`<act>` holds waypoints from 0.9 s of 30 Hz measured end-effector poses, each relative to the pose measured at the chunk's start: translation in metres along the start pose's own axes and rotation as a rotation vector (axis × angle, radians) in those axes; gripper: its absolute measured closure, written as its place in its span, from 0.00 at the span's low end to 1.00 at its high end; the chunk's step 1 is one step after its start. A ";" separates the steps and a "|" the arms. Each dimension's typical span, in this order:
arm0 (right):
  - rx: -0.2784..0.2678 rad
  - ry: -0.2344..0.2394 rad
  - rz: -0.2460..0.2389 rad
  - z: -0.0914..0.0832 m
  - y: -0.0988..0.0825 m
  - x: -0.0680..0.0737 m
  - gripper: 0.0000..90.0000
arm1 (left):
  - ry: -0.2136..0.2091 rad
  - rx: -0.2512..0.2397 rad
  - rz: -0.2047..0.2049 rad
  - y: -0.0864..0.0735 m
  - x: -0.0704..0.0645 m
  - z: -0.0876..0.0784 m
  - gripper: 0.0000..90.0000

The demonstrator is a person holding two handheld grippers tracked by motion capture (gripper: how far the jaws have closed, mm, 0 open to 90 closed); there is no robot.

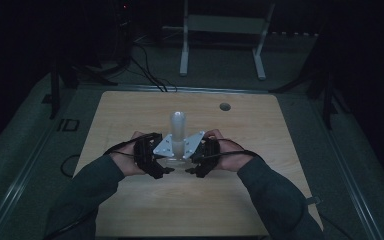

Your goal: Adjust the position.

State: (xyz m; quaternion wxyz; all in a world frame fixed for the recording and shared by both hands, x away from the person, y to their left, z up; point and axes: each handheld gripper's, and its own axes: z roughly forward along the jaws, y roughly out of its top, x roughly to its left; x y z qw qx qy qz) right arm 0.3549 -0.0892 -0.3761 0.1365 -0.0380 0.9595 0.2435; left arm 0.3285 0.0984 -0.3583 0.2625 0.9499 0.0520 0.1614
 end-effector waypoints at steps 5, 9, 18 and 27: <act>0.003 0.000 -0.006 0.001 0.001 0.001 0.33 | -0.003 0.024 0.011 0.001 0.000 0.002 0.34; 0.003 -0.001 -0.008 0.001 0.001 0.001 0.33 | -0.001 0.038 0.013 0.002 0.000 0.005 0.34; 0.003 -0.004 -0.016 0.001 0.003 0.001 0.33 | -0.007 0.062 0.031 0.004 -0.002 0.009 0.37; 0.003 0.003 -0.031 0.001 0.003 0.003 0.32 | -0.014 0.056 0.027 0.002 -0.002 0.011 0.45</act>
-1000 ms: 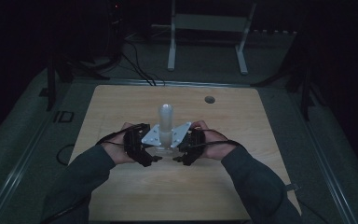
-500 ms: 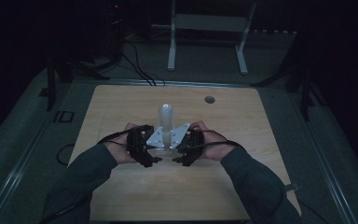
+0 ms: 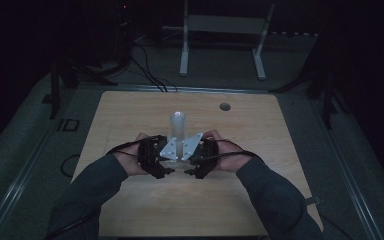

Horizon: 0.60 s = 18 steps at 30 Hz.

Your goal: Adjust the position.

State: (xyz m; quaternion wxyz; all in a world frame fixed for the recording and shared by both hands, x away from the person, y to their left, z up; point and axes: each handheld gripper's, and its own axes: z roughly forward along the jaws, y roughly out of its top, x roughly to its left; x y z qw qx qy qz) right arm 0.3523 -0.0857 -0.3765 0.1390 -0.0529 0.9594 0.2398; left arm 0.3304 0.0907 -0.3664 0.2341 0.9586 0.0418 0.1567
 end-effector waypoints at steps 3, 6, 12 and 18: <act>0.004 0.004 -0.017 0.000 0.000 0.002 0.30 | -0.007 0.000 0.004 -0.001 0.000 -0.001 0.45; 0.009 -0.008 -0.017 0.001 0.000 0.002 0.25 | -0.002 -0.013 -0.004 -0.003 0.000 0.000 0.45; -0.015 -0.026 0.003 -0.004 -0.001 -0.001 0.20 | 0.003 -0.021 -0.017 -0.008 0.001 -0.002 0.45; -0.059 -0.055 0.032 -0.012 -0.003 -0.005 0.16 | 0.013 -0.060 -0.050 -0.013 0.001 -0.005 0.45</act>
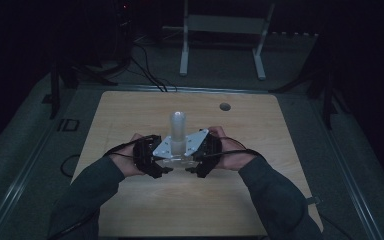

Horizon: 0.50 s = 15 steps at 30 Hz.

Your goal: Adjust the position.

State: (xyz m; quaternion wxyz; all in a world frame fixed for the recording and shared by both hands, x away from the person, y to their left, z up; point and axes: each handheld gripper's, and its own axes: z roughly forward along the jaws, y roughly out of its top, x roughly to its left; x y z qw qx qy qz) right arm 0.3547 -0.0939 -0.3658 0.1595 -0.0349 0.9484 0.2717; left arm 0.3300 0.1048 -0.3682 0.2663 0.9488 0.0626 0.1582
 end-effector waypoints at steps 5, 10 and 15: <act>-0.026 -0.008 0.010 -0.004 0.000 -0.001 0.16 | 0.009 -0.004 -0.009 -0.004 0.001 0.000 0.45; -0.040 -0.016 0.017 -0.008 0.000 -0.002 0.16 | 0.011 -0.013 -0.030 -0.010 0.003 0.001 0.45; -0.050 -0.019 0.025 -0.011 -0.001 -0.003 0.16 | 0.024 -0.035 -0.053 -0.016 0.004 -0.001 0.45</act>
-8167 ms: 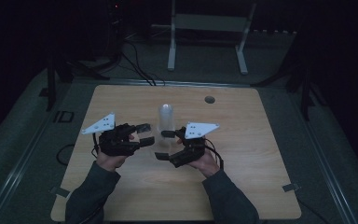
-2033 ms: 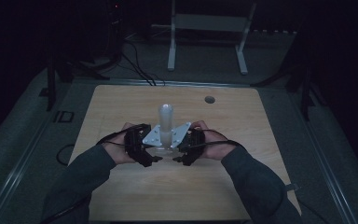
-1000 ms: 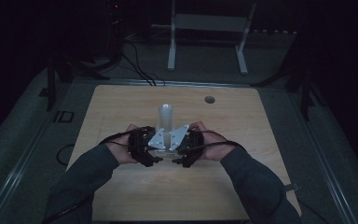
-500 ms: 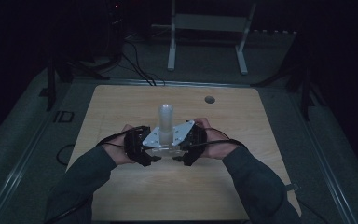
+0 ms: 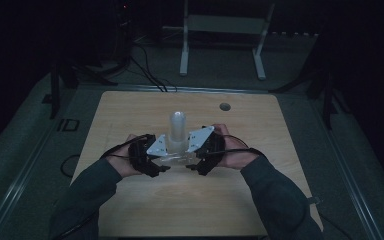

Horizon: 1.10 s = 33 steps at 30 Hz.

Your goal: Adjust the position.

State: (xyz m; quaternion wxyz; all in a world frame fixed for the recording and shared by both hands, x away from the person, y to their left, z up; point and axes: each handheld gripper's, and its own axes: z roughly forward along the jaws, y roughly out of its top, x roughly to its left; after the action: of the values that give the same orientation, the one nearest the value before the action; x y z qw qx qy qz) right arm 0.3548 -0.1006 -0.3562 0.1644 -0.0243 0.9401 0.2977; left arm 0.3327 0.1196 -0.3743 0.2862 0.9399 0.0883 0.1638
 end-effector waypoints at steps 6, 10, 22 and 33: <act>-0.031 0.007 0.030 -0.005 -0.001 -0.003 0.16 | 0.023 -0.044 -0.052 -0.009 0.001 -0.001 0.45; -0.034 0.006 0.042 -0.005 -0.002 -0.004 0.16 | 0.032 -0.062 -0.076 -0.014 0.001 -0.001 0.45; -0.041 0.006 0.077 -0.004 -0.005 -0.007 0.17 | 0.087 -0.120 -0.154 -0.026 0.002 -0.006 0.46; -0.048 0.011 0.096 -0.004 -0.007 -0.007 0.17 | 0.125 -0.180 -0.184 -0.028 0.002 -0.013 0.46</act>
State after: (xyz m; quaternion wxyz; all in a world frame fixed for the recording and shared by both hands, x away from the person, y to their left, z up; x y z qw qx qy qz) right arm 0.3615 -0.1088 -0.3544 0.1443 0.0151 0.9336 0.3275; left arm 0.3282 0.1501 -0.3798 0.3770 0.8864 0.1766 0.2024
